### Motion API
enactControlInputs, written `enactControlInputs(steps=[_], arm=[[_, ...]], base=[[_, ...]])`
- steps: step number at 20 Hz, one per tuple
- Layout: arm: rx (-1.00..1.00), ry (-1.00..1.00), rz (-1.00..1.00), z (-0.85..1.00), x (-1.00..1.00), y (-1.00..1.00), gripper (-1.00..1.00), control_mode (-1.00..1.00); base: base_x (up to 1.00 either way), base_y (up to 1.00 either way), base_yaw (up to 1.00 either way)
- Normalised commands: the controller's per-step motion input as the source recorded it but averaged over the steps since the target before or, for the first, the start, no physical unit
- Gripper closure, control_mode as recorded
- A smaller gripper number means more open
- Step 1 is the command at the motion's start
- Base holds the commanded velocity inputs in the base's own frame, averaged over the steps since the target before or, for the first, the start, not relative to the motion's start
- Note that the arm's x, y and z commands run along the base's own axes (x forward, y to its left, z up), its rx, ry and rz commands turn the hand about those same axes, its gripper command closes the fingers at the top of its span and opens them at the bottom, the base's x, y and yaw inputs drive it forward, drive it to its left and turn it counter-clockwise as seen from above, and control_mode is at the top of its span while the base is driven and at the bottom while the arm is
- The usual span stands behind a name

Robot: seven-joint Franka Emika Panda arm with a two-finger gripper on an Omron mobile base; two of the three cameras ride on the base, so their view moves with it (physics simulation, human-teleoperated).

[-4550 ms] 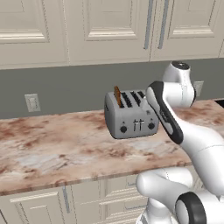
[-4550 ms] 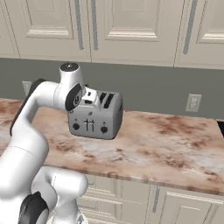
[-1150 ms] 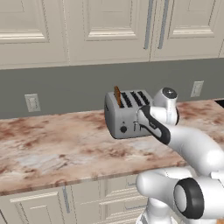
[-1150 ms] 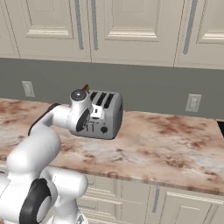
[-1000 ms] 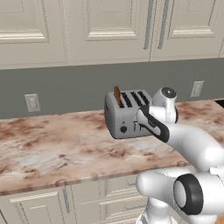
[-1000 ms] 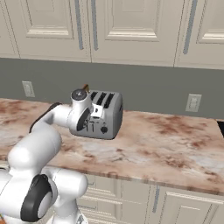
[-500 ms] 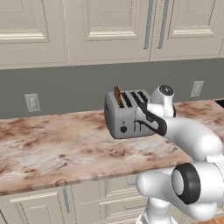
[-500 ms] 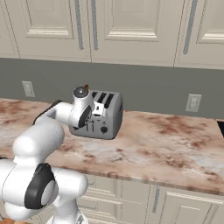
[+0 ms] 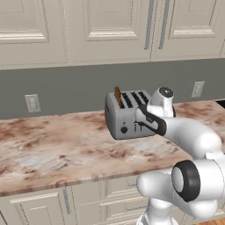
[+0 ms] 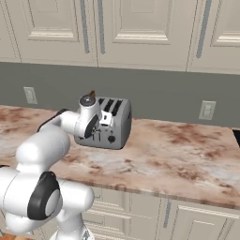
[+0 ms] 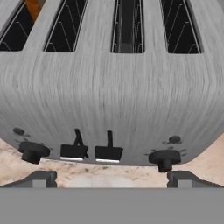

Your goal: Start the toaster. Once the lever pops up, take the bread to the plate on the dining counter.

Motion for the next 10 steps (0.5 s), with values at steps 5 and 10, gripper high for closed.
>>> enactControlInputs(steps=[5, 10], arm=[[0.00, 0.00, 0.00, -0.10, 0.06, 0.00, -1.00, -1.00], [0.00, 0.00, 0.00, -0.13, 0.13, 0.03, -1.00, -1.00]], base=[[0.00, 0.00, 0.00], [0.00, 0.00, 0.00]])
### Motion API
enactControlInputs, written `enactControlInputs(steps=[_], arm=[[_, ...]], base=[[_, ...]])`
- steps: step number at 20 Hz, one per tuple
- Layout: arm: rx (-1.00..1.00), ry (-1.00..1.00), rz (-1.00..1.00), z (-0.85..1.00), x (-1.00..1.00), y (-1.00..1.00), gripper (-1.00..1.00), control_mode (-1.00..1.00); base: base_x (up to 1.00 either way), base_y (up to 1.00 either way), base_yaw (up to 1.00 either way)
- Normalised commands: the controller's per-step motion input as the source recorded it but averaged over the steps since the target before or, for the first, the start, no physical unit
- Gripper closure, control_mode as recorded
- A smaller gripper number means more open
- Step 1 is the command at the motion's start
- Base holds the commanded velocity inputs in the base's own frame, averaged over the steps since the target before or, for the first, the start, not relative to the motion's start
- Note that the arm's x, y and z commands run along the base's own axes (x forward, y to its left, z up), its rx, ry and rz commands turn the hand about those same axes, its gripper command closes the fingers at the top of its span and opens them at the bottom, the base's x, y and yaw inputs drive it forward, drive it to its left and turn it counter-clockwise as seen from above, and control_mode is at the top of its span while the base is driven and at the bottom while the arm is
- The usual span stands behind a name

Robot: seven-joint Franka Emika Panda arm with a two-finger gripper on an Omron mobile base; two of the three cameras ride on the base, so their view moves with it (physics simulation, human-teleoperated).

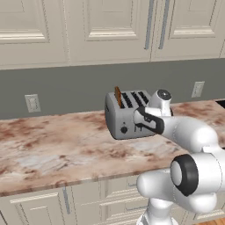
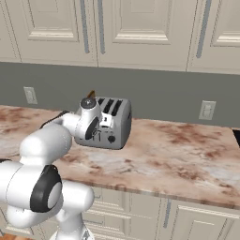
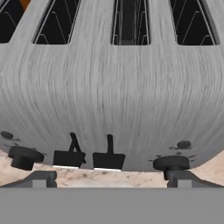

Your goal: Start the toaster. Once the lever pops up, take the bread to the plate on the dining counter.

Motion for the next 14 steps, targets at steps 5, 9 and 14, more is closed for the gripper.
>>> enactControlInputs(steps=[5, 9, 14], arm=[[0.00, 0.00, 0.00, -0.04, 0.03, 0.00, -1.00, -1.00], [0.00, 0.00, 0.00, -0.01, 0.00, 0.00, -1.00, -1.00], [0.00, 0.00, 0.00, -0.05, 0.01, 0.00, -1.00, -1.00]], base=[[0.00, 0.00, 0.00], [0.00, 0.00, 0.00], [0.00, 0.00, 0.00]])
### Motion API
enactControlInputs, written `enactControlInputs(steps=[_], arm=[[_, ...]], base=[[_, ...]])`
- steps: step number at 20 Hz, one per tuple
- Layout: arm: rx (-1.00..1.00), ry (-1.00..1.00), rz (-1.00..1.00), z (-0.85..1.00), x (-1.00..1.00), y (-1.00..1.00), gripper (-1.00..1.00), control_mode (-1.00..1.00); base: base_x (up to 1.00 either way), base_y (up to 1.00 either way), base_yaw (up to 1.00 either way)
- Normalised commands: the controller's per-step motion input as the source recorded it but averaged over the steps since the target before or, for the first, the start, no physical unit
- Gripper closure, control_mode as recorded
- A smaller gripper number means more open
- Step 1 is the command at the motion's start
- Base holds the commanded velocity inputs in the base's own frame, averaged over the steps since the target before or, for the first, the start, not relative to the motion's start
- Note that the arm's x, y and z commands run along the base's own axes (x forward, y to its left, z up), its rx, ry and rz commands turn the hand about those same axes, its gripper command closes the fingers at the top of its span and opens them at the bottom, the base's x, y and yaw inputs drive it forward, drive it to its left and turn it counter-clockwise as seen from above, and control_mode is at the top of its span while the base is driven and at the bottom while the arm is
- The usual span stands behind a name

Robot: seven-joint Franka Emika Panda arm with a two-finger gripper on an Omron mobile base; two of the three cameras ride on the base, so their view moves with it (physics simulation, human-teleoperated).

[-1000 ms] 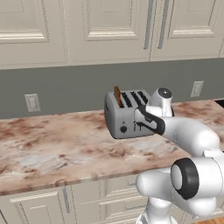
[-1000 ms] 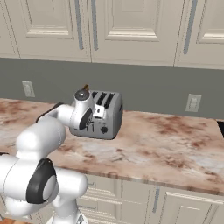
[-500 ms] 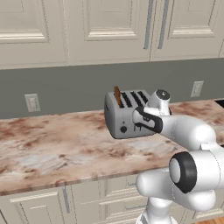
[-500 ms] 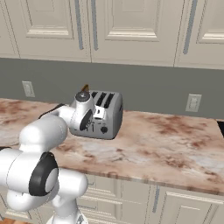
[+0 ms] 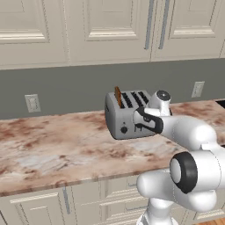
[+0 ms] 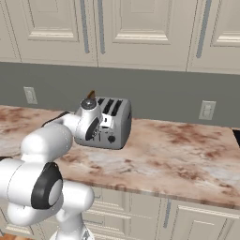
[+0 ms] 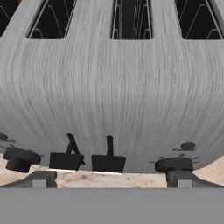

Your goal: Start the toaster. Once the lever pops up, take the bread to the plate on the dining counter.

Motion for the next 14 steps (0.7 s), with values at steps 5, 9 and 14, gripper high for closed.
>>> enactControlInputs(steps=[5, 9, 14], arm=[[0.00, 0.00, 0.00, 0.00, 0.04, 0.00, -1.00, -1.00], [0.00, 0.00, 0.00, 0.00, 0.06, 0.00, -1.00, -1.00], [0.00, 0.00, 0.00, -0.01, 0.04, 0.00, -1.00, -1.00]], base=[[0.00, 0.00, 0.00], [0.00, 0.00, 0.00], [0.00, 0.00, 0.00]])
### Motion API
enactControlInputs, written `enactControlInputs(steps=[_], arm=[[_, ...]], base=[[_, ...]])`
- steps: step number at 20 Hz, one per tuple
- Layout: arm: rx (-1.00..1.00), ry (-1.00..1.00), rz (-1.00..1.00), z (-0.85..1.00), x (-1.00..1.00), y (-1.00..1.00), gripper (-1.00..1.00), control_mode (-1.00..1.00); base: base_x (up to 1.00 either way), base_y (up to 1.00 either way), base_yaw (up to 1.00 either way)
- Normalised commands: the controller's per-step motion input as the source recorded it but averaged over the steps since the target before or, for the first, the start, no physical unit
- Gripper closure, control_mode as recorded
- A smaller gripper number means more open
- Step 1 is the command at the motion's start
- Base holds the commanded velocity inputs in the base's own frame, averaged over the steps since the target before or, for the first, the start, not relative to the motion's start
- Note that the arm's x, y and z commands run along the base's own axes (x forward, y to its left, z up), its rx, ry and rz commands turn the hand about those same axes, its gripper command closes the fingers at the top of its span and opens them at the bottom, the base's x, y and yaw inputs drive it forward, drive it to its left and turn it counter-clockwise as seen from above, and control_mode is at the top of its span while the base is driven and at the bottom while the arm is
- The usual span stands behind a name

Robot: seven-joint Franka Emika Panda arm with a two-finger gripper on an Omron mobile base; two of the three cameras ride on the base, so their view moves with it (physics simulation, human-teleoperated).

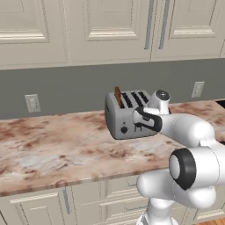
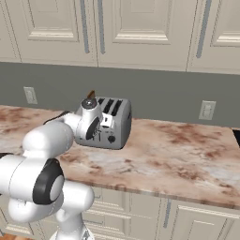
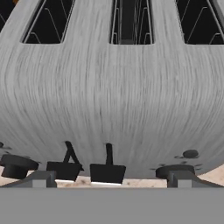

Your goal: Start the toaster. Once the lever pops up, take the bread to the plate on the dining counter.

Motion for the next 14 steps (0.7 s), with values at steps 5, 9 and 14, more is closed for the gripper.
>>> enactControlInputs(steps=[5, 9, 14], arm=[[0.00, 0.00, 0.00, -0.07, 0.00, 0.00, -1.00, -1.00], [0.00, 0.00, 0.00, -0.03, 0.00, 0.00, -1.00, -1.00], [0.00, 0.00, 0.00, -0.09, 0.00, 0.00, -1.00, -1.00]], base=[[0.00, 0.00, 0.00], [0.00, 0.00, 0.00], [0.00, 0.00, 0.00]])
